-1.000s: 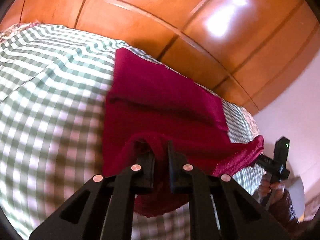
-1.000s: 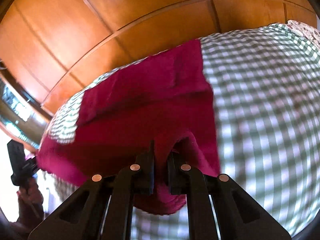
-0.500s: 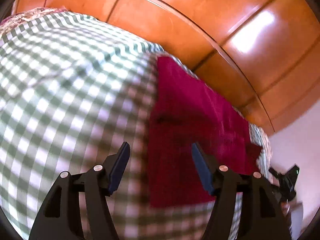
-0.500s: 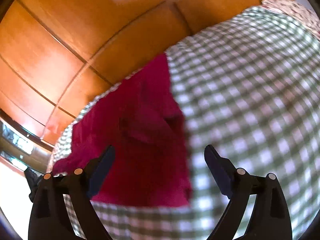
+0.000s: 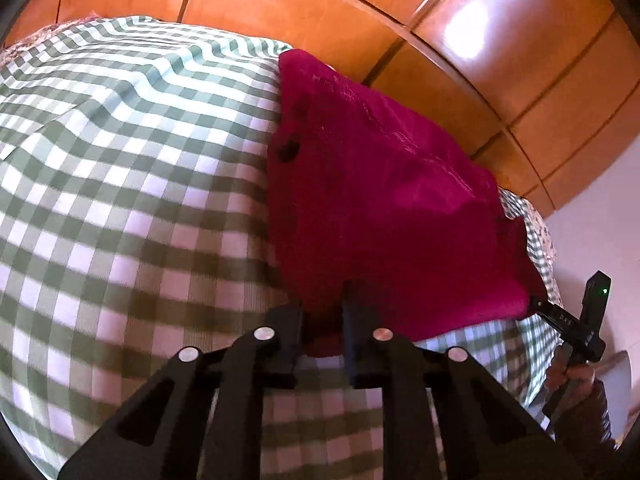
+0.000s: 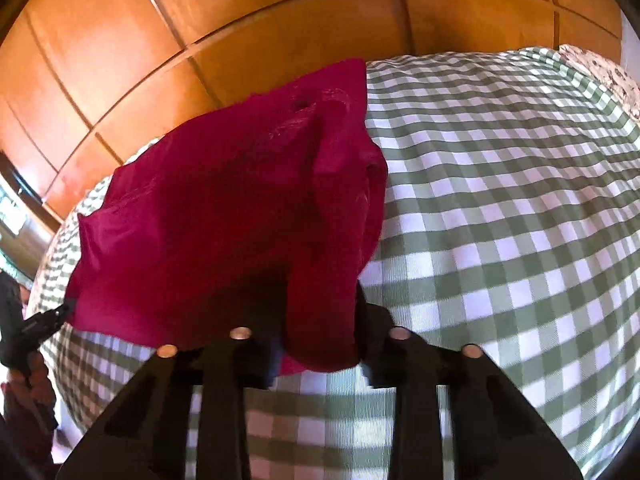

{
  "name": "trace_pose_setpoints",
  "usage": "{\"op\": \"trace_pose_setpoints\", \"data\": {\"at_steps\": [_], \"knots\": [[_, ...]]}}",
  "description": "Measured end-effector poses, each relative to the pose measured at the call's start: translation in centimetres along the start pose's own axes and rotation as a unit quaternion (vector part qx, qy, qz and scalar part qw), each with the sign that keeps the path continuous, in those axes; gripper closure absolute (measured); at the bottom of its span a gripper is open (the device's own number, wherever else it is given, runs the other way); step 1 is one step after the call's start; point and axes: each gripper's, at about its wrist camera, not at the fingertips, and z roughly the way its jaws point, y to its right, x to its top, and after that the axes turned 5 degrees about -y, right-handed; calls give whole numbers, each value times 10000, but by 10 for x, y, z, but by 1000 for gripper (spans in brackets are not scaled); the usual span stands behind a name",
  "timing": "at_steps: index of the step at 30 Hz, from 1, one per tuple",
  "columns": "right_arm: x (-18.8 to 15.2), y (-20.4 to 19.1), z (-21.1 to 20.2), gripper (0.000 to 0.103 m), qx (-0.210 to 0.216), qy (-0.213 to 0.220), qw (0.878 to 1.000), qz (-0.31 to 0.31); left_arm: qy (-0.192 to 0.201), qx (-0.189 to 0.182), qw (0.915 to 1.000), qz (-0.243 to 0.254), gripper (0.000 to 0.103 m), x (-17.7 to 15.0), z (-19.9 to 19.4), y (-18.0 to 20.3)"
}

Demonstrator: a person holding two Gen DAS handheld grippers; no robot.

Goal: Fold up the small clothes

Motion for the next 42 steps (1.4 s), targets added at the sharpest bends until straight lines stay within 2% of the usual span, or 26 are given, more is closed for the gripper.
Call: {"op": "trace_pose_setpoints", "data": {"at_steps": [6, 10, 12, 14, 16, 18, 19, 20, 23, 26, 27, 28, 29, 30, 33, 38, 42], "knots": [[-34, 5, -29, 80, 163, -199, 9996, -102, -197, -247, 9995, 25, 91, -39, -26, -5], [-75, 10, -54, 80, 185, -525, 9982, -224, -467, -468, 9978, 93, 91, -82, -51, -4], [-93, 12, -63, 80, 211, -704, 9970, -229, -596, -454, 9971, 157, 91, -101, -58, -4], [-109, 14, -69, 80, 236, -912, 9952, -275, -674, -422, 9965, 240, 84, -114, -65, -1], [-114, 16, -75, 78, 238, -948, 9948, -276, -593, -236, 9975, 291, 80, -113, -70, 0], [-107, 17, -79, 62, 157, -834, 9962, -205, -419, -177, 9983, 365, 71, -103, -72, 2], [-100, 19, -80, 48, 132, -694, 9974, -138, -298, -98, 9988, 389, 66, -94, -73, 3], [-91, 19, -81, 45, 54, -532, 9985, -90, -169, -57, 9989, 431, 63, -84, -74, 4], [-66, 16, -75, 44, -141, -139, 9997, -155, 97, 41, 9987, 498, 52, -61, -69, 10], [-44, 12, -57, 45, -322, 17, 9992, -220, 148, 47, 9983, 557, 52, -37, -55, 13], [-41, 11, -53, 47, -345, 25, 9991, -229, 171, 72, 9981, 585, 52, -34, -52, 14], [-36, 11, -47, 58, -367, 47, 9990, -233, 157, 32, 9977, 655, 62, -30, -49, 14], [-33, 10, -44, 64, -362, 40, 9990, -245, 102, -30, 9974, 713, 87, -27, -46, 13], [-31, 8, -40, 73, -333, -12, 9990, -287, 24, -66, 9971, 755, 94, -26, -44, 12], [-31, 0, -43, 96, -404, -42, 9980, -484, 169, -175, 9969, 752, 96, -30, -52, 12], [-31, -5, -88, 96, -236, 240, 9976, -610, 525, -527, 9952, 637, 96, -29, -82, 14], [-9, -14, -106, 96, -104, 576, 9964, -613, 849, -510, 9922, 755, 96, -5, -93, 26]]}}
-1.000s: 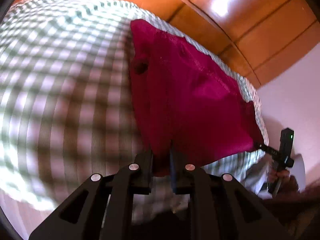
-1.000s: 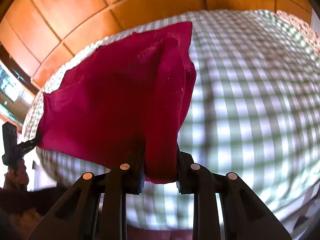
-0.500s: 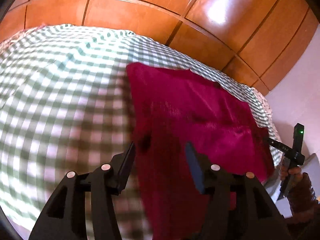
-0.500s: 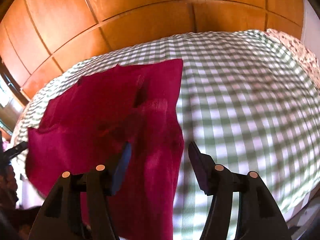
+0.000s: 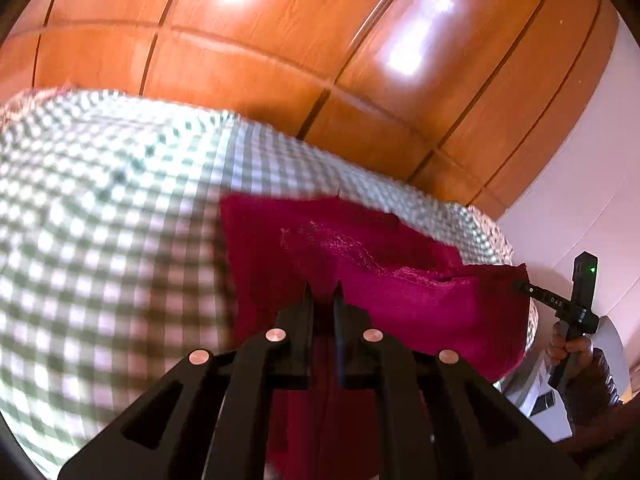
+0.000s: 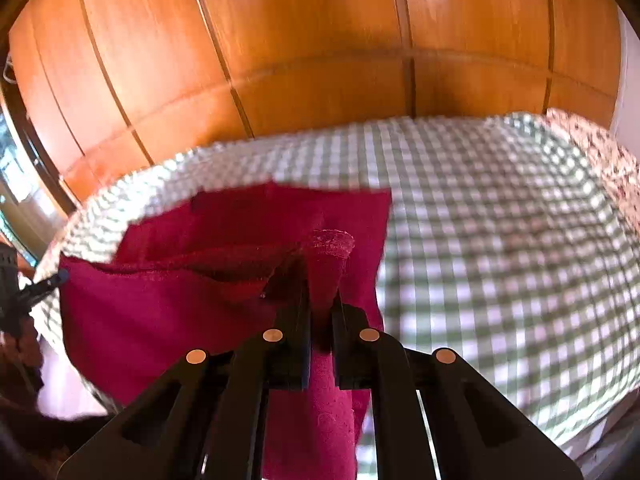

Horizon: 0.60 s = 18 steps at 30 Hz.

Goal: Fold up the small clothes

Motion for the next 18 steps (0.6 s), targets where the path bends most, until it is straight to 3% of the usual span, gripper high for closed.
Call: {"op": "trace_pose_setpoints", "data": {"at_steps": [6, 10, 15, 17, 18], "knots": [[64, 7, 42, 96, -81, 207, 9996, 166, 128, 515, 9986, 81, 96, 59, 38, -6], [93, 16, 91, 96, -294, 117, 9987, 391, -119, 939, 9954, -154, 96, 90, 88, -26], [97, 28, 162, 97, -743, -430, 9943, 635, -799, 1537, 9847, -200, 96, 89, 155, -45], [87, 32, 184, 97, -836, -602, 9922, 708, -851, 1589, 9833, -243, 95, 84, 168, -53], [83, 30, 186, 97, -907, -492, 9925, 651, -810, 1604, 9834, -266, 93, 83, 169, -53]]}}
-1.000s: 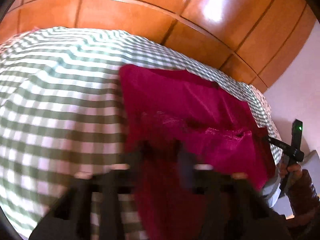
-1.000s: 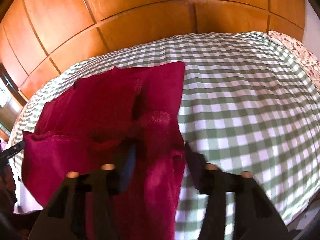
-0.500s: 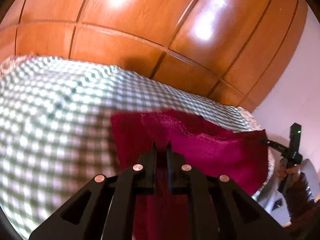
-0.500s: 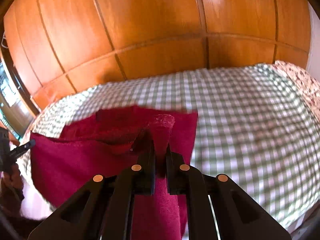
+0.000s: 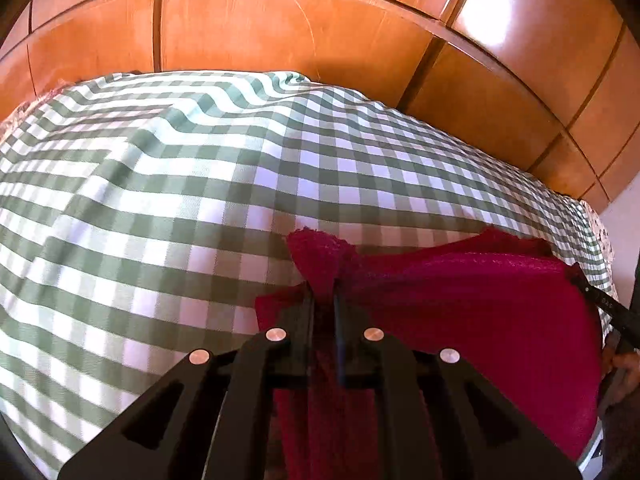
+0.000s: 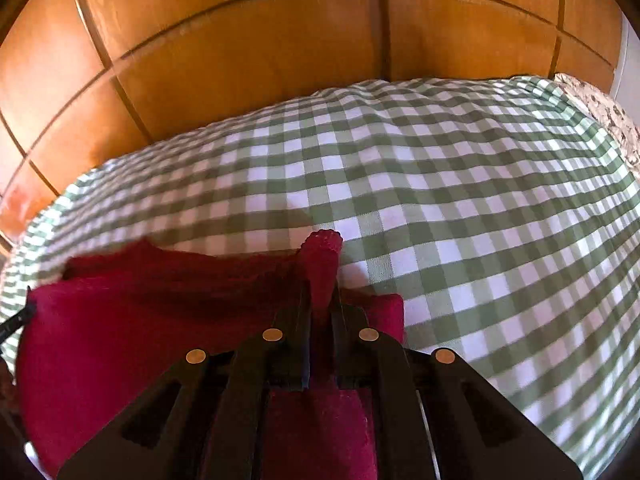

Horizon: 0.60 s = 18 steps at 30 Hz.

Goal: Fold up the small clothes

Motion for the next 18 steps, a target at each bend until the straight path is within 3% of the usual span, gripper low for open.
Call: {"op": "trace_pose_setpoints", "data": {"at_steps": [2, 3, 4, 5, 6, 7, 10, 13, 16, 18], "knots": [[-3, -4, -1, 90, -124, 102, 9999, -51, -29, 31, 10000, -88, 89, 0, -3, 0], [-3, -7, -3, 78, -190, 103, 9997, -118, -16, 83, 9999, -124, 86, 1, -7, 0], [-2, -7, -3, 64, -245, 94, 9996, -143, 74, 221, 9996, -138, 76, 0, -15, 0], [-2, -7, -6, 57, -261, 101, 9995, -169, 235, 408, 9988, -117, 67, -4, -26, 2], [-2, -9, -15, 43, -272, 187, 9992, -209, 356, 473, 9982, -81, 67, -7, -37, 4], [-2, -9, -21, 37, -333, 286, 9988, -222, 465, 479, 9978, -57, 67, -13, -47, 3], [-7, -25, -55, 35, -441, 769, 9950, -455, 752, 334, 9964, -180, 67, -31, -75, -1], [-19, -52, -78, 25, -45, 955, 9924, -779, 871, 153, 9960, -149, 67, -62, -98, 3], [-35, -85, -87, 23, 347, 920, 9876, -1221, 735, 335, 9967, -34, 67, -92, -102, 5], [-46, -110, -82, 17, 429, 835, 9840, -1513, 506, 454, 9975, -211, 65, -108, -97, -5]]}}
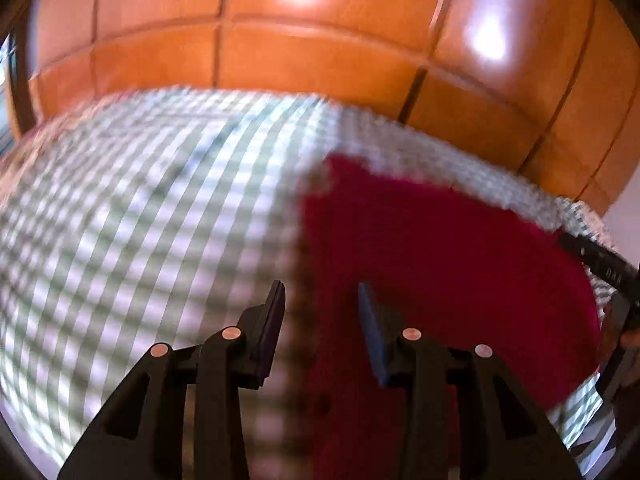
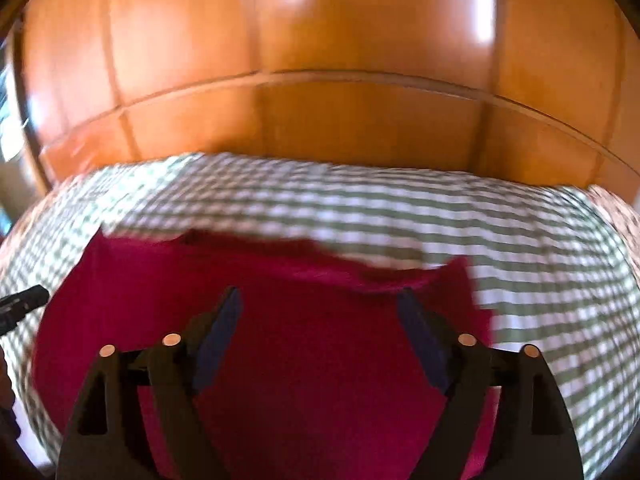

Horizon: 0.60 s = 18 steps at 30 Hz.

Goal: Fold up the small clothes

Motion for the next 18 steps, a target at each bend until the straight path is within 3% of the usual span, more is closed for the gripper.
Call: {"op": "trace_pose_setpoints", "data": {"at_steps": [2, 3, 4, 7, 12, 14, 15, 16, 17, 18], "knots": [[-7, -15, 22, 15, -82, -315, 9994, -154, -95, -50, 9995, -302, 67, -17, -7, -19], [-15, -17, 44, 11, -208, -681, 9973, -184, -133, -104, 9991, -401, 67, -24, -11, -27], [-21, -15, 54, 7, -204, -734, 9970, -112, -198, -307, 9981, -504, 67, -32, -17, -38], [-24, -4, 54, 7, 47, -518, 9986, 131, -213, -817, 9935, -758, 59, -50, -33, -56], [-25, -9, 51, 6, 14, -453, 9989, 84, -199, -1469, 9862, -741, 50, -66, -38, -49], [-26, -10, 50, 6, 20, -441, 9990, 92, -285, -1636, 9840, -640, 54, -65, -31, -39], [-27, -12, 49, 6, 6, -434, 9990, 85, -357, -1676, 9840, -493, 65, -64, -28, -31], [-28, -11, 47, 6, 2, -429, 9990, 88, -539, -1448, 9879, -127, 94, -65, -21, -22], [-28, -11, 47, 6, 7, -425, 9991, 94, -622, -1121, 9916, 171, 92, -68, -17, -17], [-27, -9, 48, 6, 25, -419, 9991, 102, -599, -1027, 9922, 369, 92, -73, -15, -15]]}}
